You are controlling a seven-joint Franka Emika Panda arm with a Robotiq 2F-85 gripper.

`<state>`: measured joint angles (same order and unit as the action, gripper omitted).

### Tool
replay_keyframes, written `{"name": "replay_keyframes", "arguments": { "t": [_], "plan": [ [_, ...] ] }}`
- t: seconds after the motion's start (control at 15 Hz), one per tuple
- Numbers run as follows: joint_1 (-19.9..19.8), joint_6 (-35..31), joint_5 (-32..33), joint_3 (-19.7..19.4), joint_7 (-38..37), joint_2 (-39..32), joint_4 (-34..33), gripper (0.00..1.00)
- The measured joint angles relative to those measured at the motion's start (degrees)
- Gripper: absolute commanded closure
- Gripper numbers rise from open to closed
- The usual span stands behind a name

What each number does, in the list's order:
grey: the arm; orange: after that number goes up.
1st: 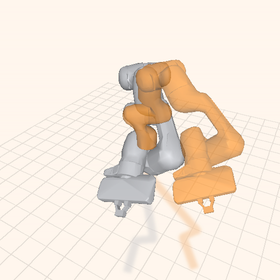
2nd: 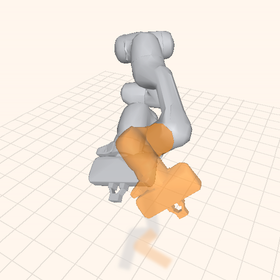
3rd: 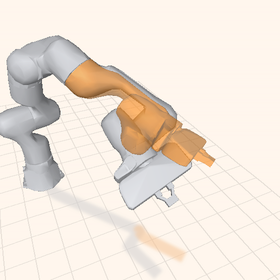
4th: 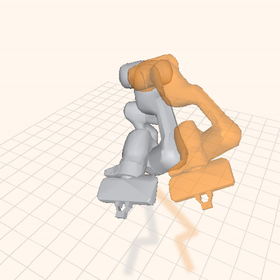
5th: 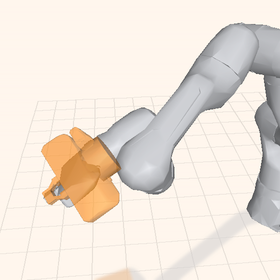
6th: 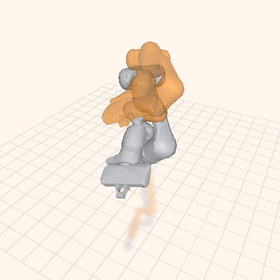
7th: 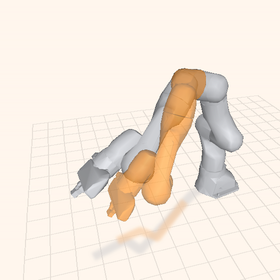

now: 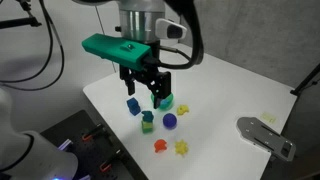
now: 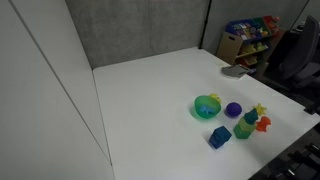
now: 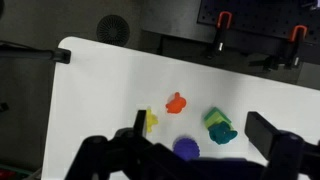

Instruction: Put the yellow toy animal in the bowl

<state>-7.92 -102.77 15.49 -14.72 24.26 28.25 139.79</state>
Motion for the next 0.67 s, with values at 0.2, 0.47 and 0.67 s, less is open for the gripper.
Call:
{"name": "replay_keyframes", "arguments": {
  "t": [0.2, 0.47, 0.67],
  "plan": [
    [0.0, 0.0, 0.0, 0.0, 0.0, 0.0, -0.1, 0.0],
    [0.0, 0.0, 0.0, 0.0, 0.0, 0.0, 0.0, 0.0],
    [0.4, -0.3, -0.4, 0.2, -0.1, -0.1, -0.1, 0.0]
  ]
}}
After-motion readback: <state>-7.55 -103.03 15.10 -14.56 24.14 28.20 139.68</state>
